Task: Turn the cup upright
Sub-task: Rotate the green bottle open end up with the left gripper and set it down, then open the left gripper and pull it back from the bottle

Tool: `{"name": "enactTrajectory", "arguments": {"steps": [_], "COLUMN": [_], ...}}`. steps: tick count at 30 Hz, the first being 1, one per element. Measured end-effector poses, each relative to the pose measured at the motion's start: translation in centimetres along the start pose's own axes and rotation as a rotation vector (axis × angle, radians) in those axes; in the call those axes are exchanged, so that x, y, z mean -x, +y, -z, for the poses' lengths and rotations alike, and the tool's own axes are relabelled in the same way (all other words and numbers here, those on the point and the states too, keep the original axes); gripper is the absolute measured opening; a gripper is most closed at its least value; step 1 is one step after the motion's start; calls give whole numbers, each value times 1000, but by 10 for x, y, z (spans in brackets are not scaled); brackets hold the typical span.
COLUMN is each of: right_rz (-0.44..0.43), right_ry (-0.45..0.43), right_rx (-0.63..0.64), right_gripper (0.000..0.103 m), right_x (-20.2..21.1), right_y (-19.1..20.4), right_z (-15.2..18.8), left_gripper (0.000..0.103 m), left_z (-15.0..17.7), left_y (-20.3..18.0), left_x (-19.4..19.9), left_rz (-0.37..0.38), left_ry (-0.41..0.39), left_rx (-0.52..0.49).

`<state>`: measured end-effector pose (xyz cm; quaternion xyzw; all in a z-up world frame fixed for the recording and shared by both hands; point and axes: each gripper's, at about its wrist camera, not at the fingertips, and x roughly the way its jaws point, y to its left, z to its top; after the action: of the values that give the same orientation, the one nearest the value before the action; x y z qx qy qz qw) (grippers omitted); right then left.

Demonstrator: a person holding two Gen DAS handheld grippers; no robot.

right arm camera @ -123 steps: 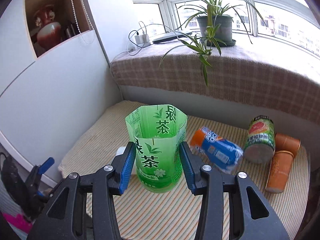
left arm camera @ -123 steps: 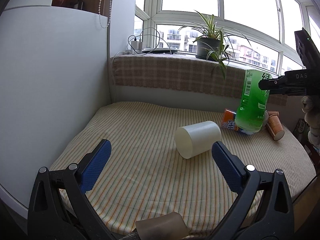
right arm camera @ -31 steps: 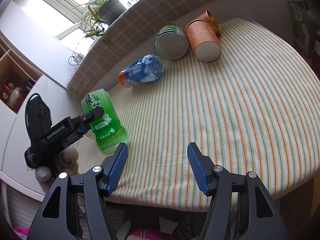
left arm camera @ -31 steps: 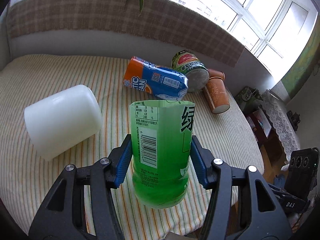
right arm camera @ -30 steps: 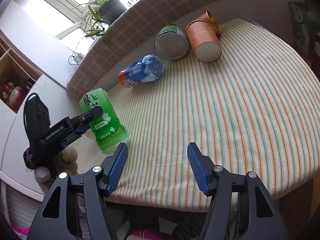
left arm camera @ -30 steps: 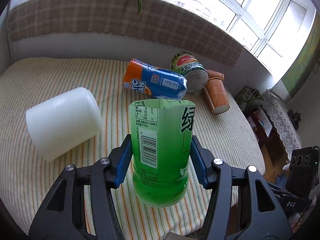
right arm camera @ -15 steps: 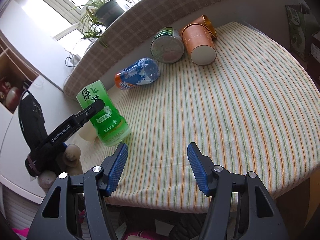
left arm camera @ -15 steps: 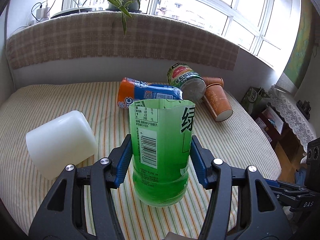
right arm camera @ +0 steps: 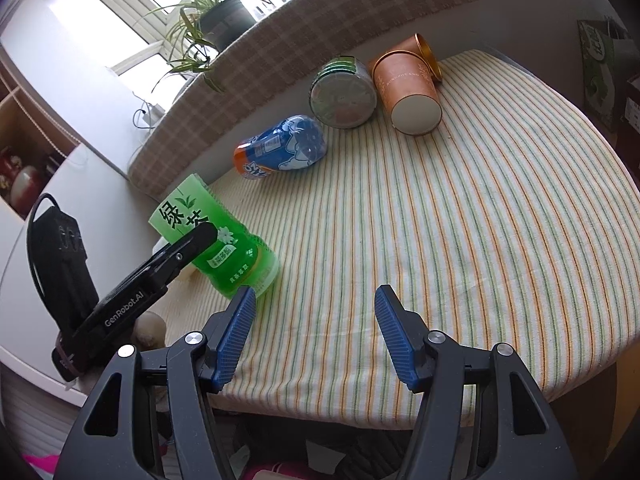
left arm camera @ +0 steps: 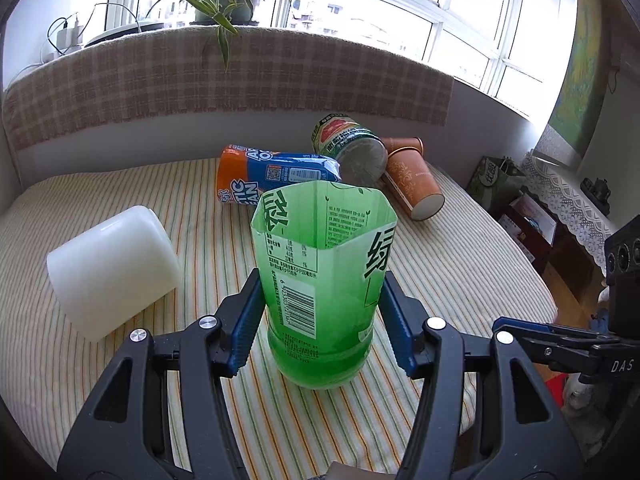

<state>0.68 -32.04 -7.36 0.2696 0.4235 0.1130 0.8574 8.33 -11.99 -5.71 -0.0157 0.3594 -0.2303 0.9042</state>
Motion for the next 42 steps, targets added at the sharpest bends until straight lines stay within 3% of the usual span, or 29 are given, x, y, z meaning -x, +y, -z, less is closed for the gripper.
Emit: {"name": "enactTrajectory", "arguments": {"steps": [4,6,12,15,25,27,29,36,42], "right_rz": [1,2,1,1,9,21,35,152,232], "right_ry": [-1,-3,-7,-8,-27,-39,-59,-164,-282], "right_rx": [5,5,8,10,48,68,90,223,305], "right_gripper": [61,61,61,61,61,61,61,61,71], "right_x": [0,0,2,3,8,9,10,20,31], "right_y": [2,2,3,4,14,17,22,45,63], "right_z": [0,0,2,2,5,6,7,12,18], "left_gripper": [59,67,69,78,80,86,90,90,92], "left_z": [4,6,11,13,25,29,33,46,46], "left_y": [-1,0,-1,-2,2,3,4,14,23], "left_x": [3,2,5,7,15,19,25,51,86], "left_rz": [22,31,48,50,51,42,32,-16,-131], "left_ry": [15,29,43,44,71,71,60,18,-117], "left_rx": [0,7,8,0,-2,-4,-11,1,21]}}
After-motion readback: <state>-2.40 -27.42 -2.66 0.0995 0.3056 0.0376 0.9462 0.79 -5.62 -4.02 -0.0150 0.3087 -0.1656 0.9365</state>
